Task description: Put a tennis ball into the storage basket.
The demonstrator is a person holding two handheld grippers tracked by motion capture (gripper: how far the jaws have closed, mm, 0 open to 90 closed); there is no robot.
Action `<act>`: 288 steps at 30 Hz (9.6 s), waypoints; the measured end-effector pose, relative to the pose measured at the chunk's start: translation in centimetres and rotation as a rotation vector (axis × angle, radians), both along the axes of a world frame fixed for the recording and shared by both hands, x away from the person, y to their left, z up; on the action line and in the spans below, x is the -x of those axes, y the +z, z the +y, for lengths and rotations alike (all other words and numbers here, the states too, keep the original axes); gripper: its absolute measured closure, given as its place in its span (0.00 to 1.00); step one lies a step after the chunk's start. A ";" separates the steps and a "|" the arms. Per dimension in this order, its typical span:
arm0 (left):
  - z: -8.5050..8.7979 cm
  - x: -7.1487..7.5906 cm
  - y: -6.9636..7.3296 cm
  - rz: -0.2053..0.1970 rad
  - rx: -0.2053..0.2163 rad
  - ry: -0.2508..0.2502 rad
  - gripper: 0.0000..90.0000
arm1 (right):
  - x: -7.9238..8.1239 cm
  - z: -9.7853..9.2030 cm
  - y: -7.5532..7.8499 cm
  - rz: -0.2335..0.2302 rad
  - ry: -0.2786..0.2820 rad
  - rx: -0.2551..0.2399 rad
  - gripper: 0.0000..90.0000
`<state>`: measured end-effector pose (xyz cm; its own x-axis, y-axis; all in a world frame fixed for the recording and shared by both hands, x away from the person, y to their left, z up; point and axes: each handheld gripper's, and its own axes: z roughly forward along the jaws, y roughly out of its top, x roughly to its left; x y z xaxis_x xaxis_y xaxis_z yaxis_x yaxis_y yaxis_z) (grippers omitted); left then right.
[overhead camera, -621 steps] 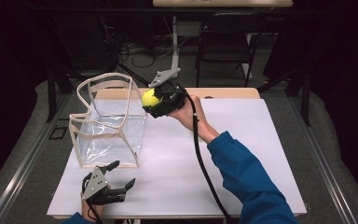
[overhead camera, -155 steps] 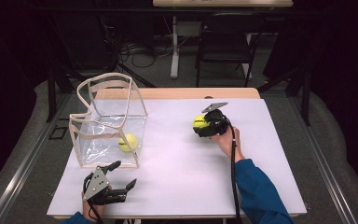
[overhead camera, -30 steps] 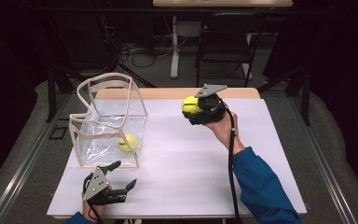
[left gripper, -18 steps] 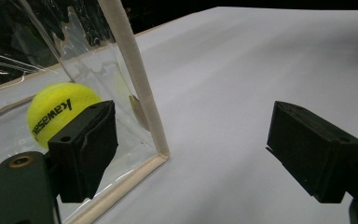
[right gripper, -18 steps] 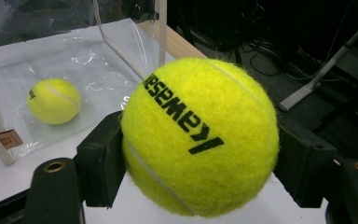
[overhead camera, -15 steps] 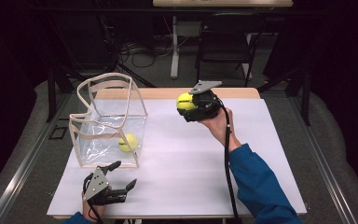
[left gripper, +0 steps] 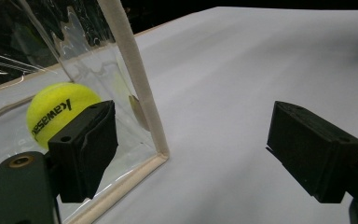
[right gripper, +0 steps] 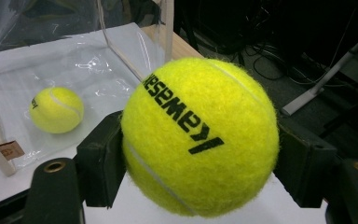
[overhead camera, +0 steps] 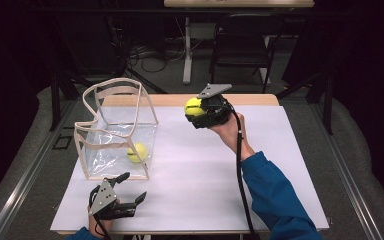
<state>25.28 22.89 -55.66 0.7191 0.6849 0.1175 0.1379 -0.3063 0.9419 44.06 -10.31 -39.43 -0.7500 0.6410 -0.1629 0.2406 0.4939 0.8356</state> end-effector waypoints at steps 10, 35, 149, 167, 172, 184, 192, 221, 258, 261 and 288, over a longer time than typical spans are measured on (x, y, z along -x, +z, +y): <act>0.0 0.0 0.0 -0.001 0.001 -0.001 0.18 | -0.1 1.0 0.6 -0.011 0.016 -0.001 0.29; 0.0 0.0 0.0 0.001 0.002 -0.005 0.18 | -0.2 3.4 1.3 -0.016 0.062 -0.008 0.29; 0.1 0.1 0.1 -0.002 0.009 -0.009 0.18 | -0.2 11.5 6.3 -0.075 0.191 -0.038 0.29; 0.1 0.1 0.1 -0.001 0.009 -0.011 0.18 | -0.1 12.7 6.5 -0.082 0.211 -0.039 0.29; 0.2 0.1 0.1 -0.003 0.010 -0.010 0.18 | -0.1 12.9 6.6 -0.083 0.214 -0.041 0.29; 0.2 0.1 0.1 -0.002 0.010 -0.011 0.18 | 0.1 13.6 6.6 -0.089 0.224 -0.039 0.29; 0.2 0.1 0.1 -0.004 0.013 -0.012 0.18 | 0.2 14.2 6.6 -0.092 0.232 -0.038 0.29; 0.2 0.1 0.1 -0.006 0.016 -0.013 0.18 | 0.6 15.9 6.3 -0.103 0.261 -0.054 0.29; 0.2 0.1 0.2 -0.008 0.017 -0.013 0.18 | 0.2 18.1 4.3 -0.040 0.276 0.004 0.29; 0.2 0.1 0.2 -0.008 0.015 -0.016 0.18 | 0.1 18.2 4.2 -0.034 0.277 0.012 0.29; 0.3 0.1 0.2 -0.008 0.017 -0.017 0.18 | 0.0 19.4 3.3 0.018 0.292 0.073 0.29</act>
